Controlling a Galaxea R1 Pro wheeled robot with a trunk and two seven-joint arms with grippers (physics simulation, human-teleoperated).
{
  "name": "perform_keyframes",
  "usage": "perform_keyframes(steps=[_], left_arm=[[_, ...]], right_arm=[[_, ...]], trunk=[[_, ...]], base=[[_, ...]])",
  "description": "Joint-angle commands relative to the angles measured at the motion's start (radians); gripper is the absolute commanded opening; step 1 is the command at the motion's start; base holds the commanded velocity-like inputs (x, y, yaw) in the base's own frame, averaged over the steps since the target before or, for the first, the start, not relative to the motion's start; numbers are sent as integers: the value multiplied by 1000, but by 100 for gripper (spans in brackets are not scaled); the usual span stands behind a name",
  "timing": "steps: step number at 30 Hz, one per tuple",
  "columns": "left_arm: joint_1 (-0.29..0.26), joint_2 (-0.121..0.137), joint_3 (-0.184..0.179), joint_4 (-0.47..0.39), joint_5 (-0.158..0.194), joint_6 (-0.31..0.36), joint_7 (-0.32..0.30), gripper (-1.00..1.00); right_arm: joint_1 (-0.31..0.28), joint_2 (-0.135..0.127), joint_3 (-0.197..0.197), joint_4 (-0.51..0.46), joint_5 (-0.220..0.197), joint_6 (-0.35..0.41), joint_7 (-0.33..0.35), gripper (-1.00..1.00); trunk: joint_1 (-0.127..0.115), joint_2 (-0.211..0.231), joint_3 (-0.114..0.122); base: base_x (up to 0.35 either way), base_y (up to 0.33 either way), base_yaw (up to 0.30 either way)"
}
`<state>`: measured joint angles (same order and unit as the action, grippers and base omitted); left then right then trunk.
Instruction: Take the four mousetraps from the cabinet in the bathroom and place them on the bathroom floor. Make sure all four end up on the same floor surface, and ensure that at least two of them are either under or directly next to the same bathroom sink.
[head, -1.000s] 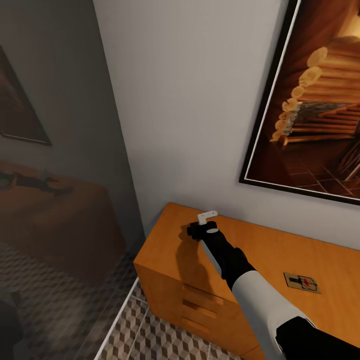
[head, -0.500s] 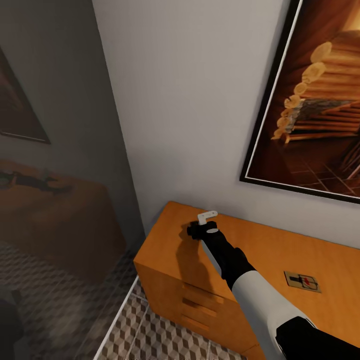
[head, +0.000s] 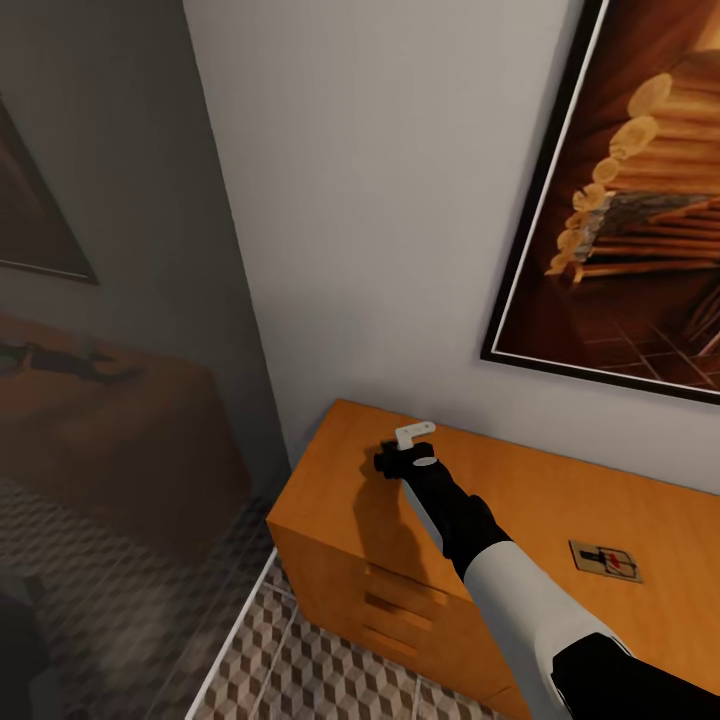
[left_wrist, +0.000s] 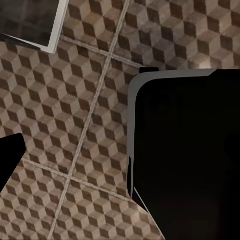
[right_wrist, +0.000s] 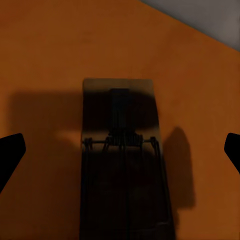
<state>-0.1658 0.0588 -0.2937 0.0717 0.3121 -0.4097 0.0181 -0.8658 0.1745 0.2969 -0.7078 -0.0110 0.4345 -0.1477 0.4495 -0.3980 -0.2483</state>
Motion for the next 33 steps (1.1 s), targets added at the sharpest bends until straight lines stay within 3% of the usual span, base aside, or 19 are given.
perform_keyframes(steps=[1,33], left_arm=[[-1,0,-8,3,4,-6,2,100],[-1,0,-8,3,5,-5,2,100]], right_arm=[[-1,0,3,-1,-1,6,-6,100],[-1,0,2,-1,-1,6,-6,100]], trunk=[[1,-2,-2],[1,-2,-18]], base=[[0,0,0],[0,0,0]])
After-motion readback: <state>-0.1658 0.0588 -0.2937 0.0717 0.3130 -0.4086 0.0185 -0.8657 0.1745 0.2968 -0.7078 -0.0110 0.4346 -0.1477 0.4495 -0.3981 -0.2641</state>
